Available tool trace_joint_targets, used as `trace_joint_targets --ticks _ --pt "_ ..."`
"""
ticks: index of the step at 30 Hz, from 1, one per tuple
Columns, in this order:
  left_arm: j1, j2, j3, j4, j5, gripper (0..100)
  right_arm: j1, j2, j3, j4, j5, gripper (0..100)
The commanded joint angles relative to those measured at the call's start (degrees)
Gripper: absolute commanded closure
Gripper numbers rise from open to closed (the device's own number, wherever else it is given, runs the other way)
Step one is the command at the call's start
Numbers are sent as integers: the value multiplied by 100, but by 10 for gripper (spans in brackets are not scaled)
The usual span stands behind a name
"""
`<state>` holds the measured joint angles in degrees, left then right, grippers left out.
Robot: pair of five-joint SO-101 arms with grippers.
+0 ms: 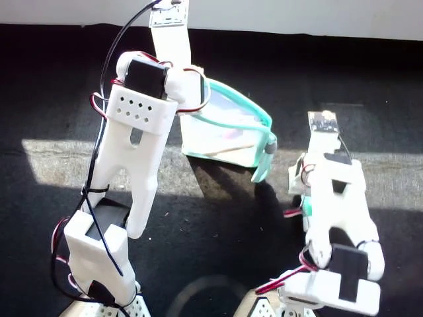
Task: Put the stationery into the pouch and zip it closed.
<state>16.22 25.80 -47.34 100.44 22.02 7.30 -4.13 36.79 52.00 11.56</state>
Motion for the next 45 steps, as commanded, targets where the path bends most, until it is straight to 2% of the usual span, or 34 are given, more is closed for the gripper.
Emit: trace_joint_targets --ticks 1,11,27,32,41,43,45 --pt "-92 163 154 35 -35 990 48 374 -840 418 62 833" --pt "-101 163 163 35 -35 990 31 1244 -1560 567 97 833" --pt "-101 180 171 26 -44 990 -127 1895 -2941 2273 105 833" --pt "-101 163 171 26 -44 990 -127 2281 -3055 2281 519 833" --pt "-101 163 180 35 -44 990 -119 2721 -3064 1938 536 833" --pt "-101 163 180 35 -44 990 -119 2721 -3046 2009 536 864" --pt "-101 163 180 35 -44 990 -92 2712 -3055 2053 536 996"
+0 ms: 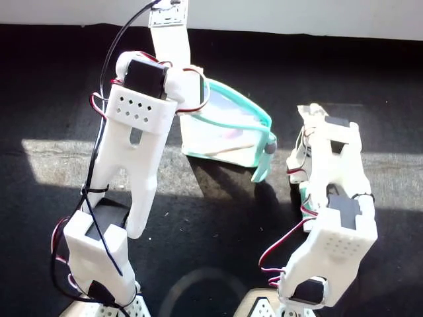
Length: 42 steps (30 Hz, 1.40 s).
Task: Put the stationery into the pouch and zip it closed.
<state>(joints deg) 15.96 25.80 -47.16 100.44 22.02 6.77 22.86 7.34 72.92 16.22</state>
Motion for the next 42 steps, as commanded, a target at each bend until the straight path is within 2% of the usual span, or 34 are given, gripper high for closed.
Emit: trace_joint_targets --ticks 1,7,14,19,24,30,35,42 --pt "-75 163 163 35 -44 990 -31 4 -110 4 70 992" --pt "-75 163 154 35 -44 990 -31 -690 -101 66 53 993" --pt "-75 163 163 35 -35 990 -66 -3301 -66 119 18 993" --pt "-75 163 163 35 -35 990 -92 -5437 -110 75 -642 993" --pt "-66 163 154 35 -35 990 -804 -7046 -435 -382 -1116 993" --pt "-66 163 154 35 -35 990 -1895 -7327 -611 -1727 -1670 993" --pt "-66 163 154 35 -35 990 -2633 -7116 -233 -2378 -1749 993" --pt "-66 163 145 35 -35 990 -2774 -6290 13 -2615 -1776 993"
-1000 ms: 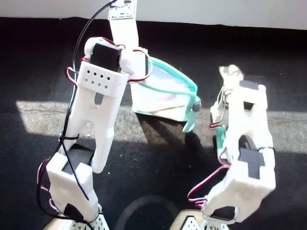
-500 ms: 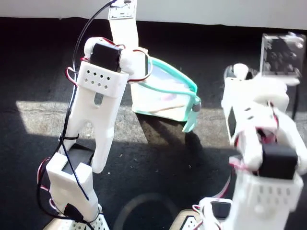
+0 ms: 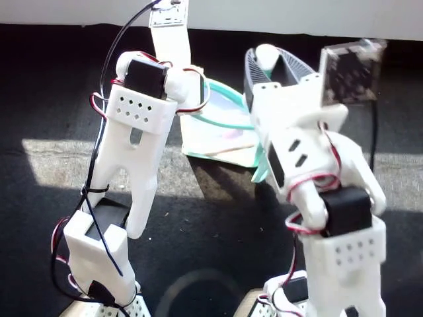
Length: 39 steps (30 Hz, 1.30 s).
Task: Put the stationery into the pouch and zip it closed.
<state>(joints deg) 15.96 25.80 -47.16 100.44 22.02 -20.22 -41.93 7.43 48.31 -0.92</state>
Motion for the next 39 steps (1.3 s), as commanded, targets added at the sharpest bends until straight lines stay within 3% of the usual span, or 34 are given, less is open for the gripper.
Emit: trace_joint_targets --ticks 1,8,22,25,28,39 --pt "-66 163 145 35 -35 990 -145 259 4 -189 -62 993" --pt "-57 154 136 35 -35 990 -611 374 136 -224 -35 993" --pt "-66 154 136 26 -35 990 -629 356 1851 -1051 -35 991" --pt "-66 154 136 26 -35 990 -629 312 1842 -989 -35 923" --pt "-66 154 136 26 -35 990 -629 312 1516 -409 -62 832" --pt "-66 154 136 26 -35 990 -593 312 -418 813 -62 843"
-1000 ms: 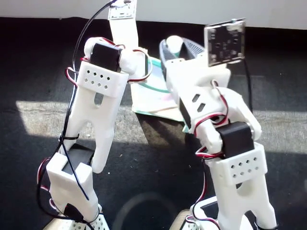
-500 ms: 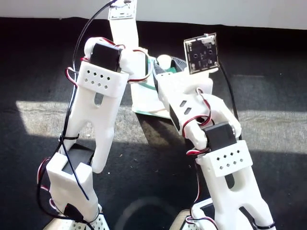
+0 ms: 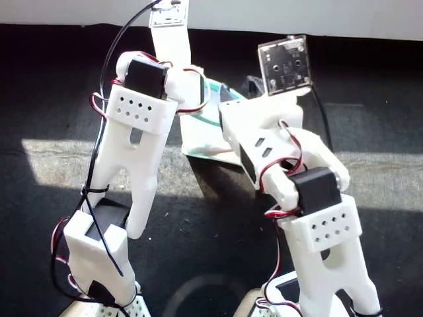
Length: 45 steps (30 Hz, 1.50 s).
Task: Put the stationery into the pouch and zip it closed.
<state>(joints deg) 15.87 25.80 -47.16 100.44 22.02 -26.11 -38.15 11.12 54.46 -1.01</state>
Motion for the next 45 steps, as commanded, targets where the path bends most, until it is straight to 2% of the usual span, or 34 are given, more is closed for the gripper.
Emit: trace_joint_targets --ticks 1,6,9,15,20,29,33,36,39,45 --pt "-57 154 136 26 -35 990 4 -66 -1077 330 -53 843" --pt "-66 154 136 35 -35 990 637 -66 -2343 1182 -53 843" --pt "-66 154 136 35 -35 990 1270 -66 -2888 2141 -44 843" --pt "-66 154 136 35 -35 990 2053 4 -2958 3802 -18 840" --pt "-66 154 136 35 -35 990 2396 -4 -1473 3451 44 839" --pt "-57 154 136 35 -44 990 2255 -57 1235 1789 2189 839" --pt "-57 163 145 35 -44 990 1745 -66 1613 1710 2637 832" --pt "-66 163 154 35 -44 990 1481 -22 1763 1824 2875 748" --pt "-66 163 163 35 -44 990 1464 -4 1833 1587 2884 682" --pt "-57 163 163 35 -44 992 1473 4 2070 611 2892 682"
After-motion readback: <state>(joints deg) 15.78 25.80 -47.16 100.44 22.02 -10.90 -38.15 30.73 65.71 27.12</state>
